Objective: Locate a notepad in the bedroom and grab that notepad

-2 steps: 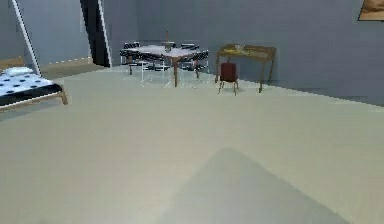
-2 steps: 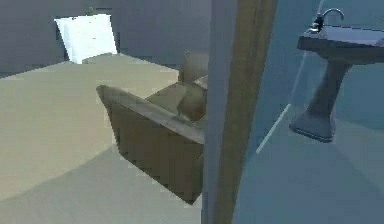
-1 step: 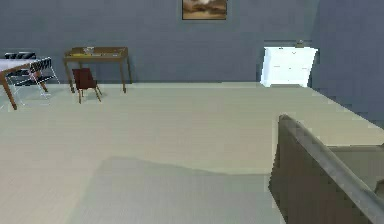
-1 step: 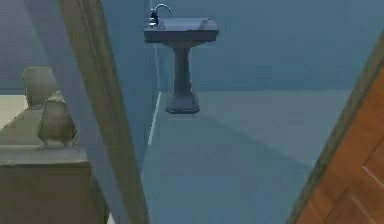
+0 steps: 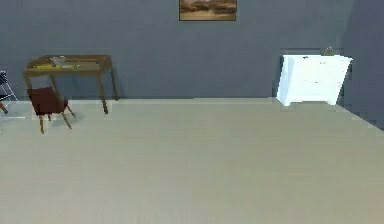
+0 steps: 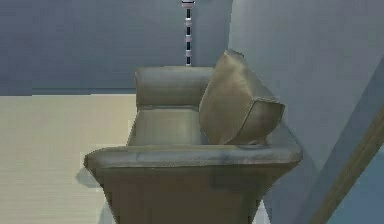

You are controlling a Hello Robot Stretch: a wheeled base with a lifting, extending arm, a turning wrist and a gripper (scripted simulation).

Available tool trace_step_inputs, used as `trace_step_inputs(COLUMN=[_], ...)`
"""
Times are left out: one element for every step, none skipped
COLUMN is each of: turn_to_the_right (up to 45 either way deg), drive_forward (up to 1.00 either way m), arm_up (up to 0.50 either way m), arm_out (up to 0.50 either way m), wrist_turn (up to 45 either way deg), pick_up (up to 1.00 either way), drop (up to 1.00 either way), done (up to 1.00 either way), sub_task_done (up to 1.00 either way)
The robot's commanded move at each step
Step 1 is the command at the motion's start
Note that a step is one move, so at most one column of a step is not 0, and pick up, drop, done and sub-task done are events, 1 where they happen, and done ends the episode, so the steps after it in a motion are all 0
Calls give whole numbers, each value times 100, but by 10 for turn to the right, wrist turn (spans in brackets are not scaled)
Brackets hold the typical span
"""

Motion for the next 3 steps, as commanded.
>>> trace_step_inputs(turn_to_the_right=[60,0,240], drive_forward=[0,55,0], arm_up=[0,0,0], arm_out=[0,0,0], wrist_turn=[0,0,0], pick_up=[0,0,0], drop=[0,0,0], done=[0,0,0], sub_task_done=[0,0,0])
